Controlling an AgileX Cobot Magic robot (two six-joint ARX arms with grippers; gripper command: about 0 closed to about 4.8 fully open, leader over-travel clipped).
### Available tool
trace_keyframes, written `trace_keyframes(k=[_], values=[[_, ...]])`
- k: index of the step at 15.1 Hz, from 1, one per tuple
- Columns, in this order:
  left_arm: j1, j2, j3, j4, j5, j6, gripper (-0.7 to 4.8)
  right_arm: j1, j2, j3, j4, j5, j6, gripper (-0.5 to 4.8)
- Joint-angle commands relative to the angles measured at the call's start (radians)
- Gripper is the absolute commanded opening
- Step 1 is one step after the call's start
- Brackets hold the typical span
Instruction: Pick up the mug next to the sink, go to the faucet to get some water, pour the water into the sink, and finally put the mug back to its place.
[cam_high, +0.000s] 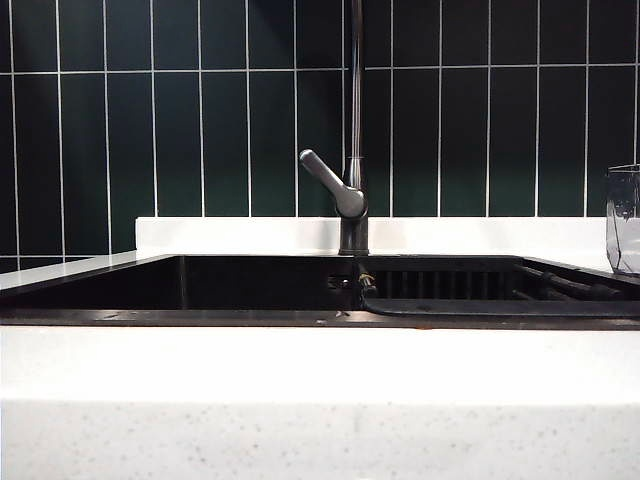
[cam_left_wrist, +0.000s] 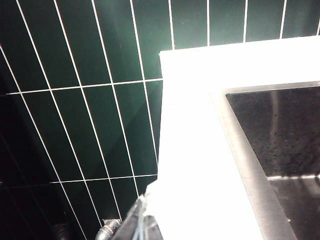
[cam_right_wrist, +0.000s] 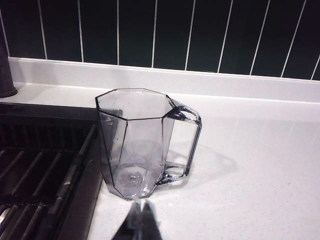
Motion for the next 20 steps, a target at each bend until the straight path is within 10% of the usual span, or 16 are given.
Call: trace_keyframes(k=[1,6,14,20], values=[[-0.001,0.000,0.003,0.013,-0.003,0.001,-0.04,0.002,0.002,-0.006,0.013,0.005,0.003,-0.06],[-0.001,0.000,0.003,0.013,-0.001,-0.003,-0.04,0.002,0.002,-0.006,0.013,0.004,0.003,-0.06],[-0.001,0.000,0.003,0.220,0.282,-0.511,-0.01,0.003,0.002,-0.006,0.106,-0.078,0.156,0.03],[-0.002,0.114,0.003,0.255,0.519,-0.624,1.10,-0.002,0.002,-0.005,0.115,-0.018,0.180,1.19]])
